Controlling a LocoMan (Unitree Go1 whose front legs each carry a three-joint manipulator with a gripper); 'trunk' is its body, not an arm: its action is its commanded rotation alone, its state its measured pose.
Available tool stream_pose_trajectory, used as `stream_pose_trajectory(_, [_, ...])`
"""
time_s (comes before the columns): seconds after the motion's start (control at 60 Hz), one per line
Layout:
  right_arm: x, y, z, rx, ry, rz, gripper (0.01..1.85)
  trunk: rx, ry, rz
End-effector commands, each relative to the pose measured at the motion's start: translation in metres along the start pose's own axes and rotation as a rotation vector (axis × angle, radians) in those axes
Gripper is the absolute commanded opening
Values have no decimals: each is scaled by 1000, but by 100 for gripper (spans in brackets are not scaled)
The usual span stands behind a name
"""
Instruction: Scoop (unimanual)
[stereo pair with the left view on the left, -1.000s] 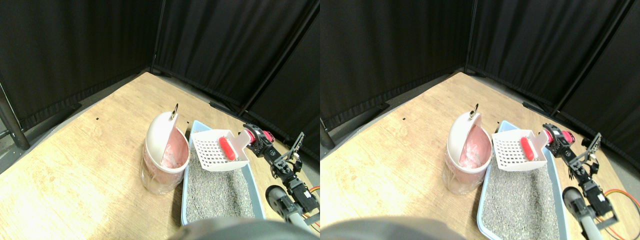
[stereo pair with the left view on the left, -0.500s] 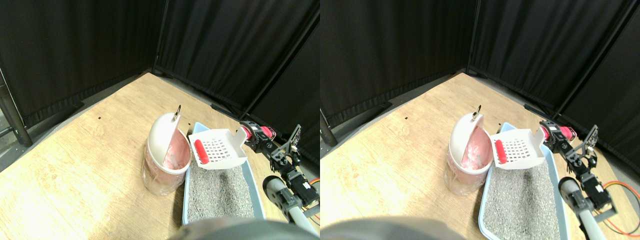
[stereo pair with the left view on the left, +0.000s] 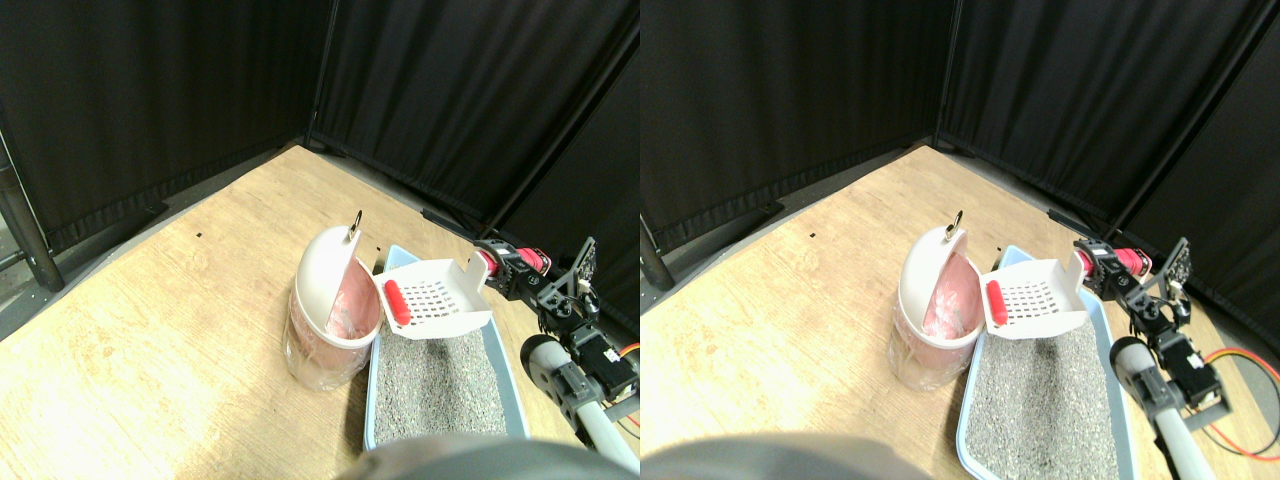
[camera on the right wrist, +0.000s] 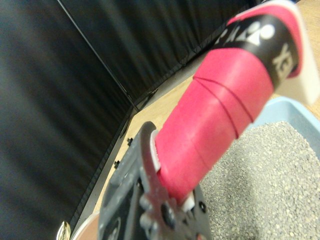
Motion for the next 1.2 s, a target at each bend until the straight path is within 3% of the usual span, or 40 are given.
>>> stream_pose_trajectory(0.017, [0,4,11,-4,-54,16,5,6,7,21])
stream_pose_trajectory(0.667, [1,15,23,-108,9,-78,5,-1,12,24])
stream_pose_trajectory(1.117, [8,10,15,-219,-28,-75,5,1,15,21])
stream_pose_trajectory(1.2, [7,11,15,-193,-4,-90,5,1,19,18])
